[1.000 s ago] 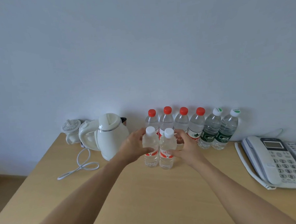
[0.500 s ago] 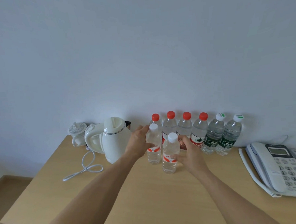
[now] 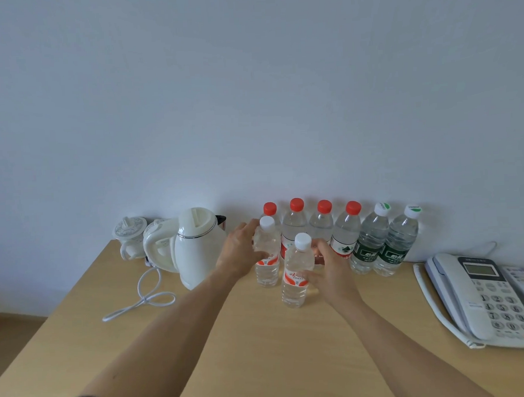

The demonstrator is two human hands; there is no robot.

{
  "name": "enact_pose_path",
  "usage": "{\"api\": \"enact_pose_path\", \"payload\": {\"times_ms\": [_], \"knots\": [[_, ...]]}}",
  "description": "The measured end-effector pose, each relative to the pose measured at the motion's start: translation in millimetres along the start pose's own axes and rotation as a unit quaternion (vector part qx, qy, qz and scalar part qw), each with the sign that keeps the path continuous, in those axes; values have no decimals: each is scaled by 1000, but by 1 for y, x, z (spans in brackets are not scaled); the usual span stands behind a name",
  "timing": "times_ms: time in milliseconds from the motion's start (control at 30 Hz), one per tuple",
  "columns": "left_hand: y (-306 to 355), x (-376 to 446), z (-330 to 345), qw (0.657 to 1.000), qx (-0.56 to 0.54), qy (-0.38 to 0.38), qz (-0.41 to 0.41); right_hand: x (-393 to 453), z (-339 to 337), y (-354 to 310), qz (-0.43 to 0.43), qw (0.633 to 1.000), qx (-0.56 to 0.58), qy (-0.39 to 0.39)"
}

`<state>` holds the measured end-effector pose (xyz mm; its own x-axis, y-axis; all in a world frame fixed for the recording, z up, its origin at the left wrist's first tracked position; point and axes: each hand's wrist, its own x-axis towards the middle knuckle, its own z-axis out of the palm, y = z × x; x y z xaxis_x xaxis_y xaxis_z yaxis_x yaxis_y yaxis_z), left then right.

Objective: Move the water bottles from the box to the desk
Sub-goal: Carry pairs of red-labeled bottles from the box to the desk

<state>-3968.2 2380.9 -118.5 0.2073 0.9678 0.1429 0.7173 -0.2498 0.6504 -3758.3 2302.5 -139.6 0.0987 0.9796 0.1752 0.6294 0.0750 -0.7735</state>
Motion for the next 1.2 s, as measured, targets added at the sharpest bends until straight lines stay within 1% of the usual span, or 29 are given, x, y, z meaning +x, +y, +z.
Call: {"api": "enact_pose_path", "payload": {"times_ms": [333, 433, 600, 667, 733, 800, 900, 1033, 1200], "knots": [[2, 3, -5, 1000, -11, -10, -12, 30, 7, 0, -6, 1000, -20, 7], [3, 2, -6, 1000, -9, -13, -12, 36, 9, -1, -13, 999, -30, 21], [4, -4, -9, 1000, 22, -14, -6, 39, 8, 1, -24, 999, -37, 26], [5, -5, -14, 999, 49, 2, 5, 40, 5, 0, -36, 998, -44, 27], [8, -4, -19, 997, 71, 14, 29, 43, 0, -4, -66, 996, -60, 22], [12, -2, -21, 993, 100, 4, 58, 46, -3, -8, -99, 990, -102, 1], [16, 0, -21, 986, 141, -18, 83, 49, -6, -11, -109, 983, -145, -19], [18, 4, -20, 986, 136, -20, 93, 50, -6, -12, -110, 985, -135, -14], [17, 7, -21, 989, 116, -21, 85, 55, -4, -17, -103, 984, -148, -3]]}}
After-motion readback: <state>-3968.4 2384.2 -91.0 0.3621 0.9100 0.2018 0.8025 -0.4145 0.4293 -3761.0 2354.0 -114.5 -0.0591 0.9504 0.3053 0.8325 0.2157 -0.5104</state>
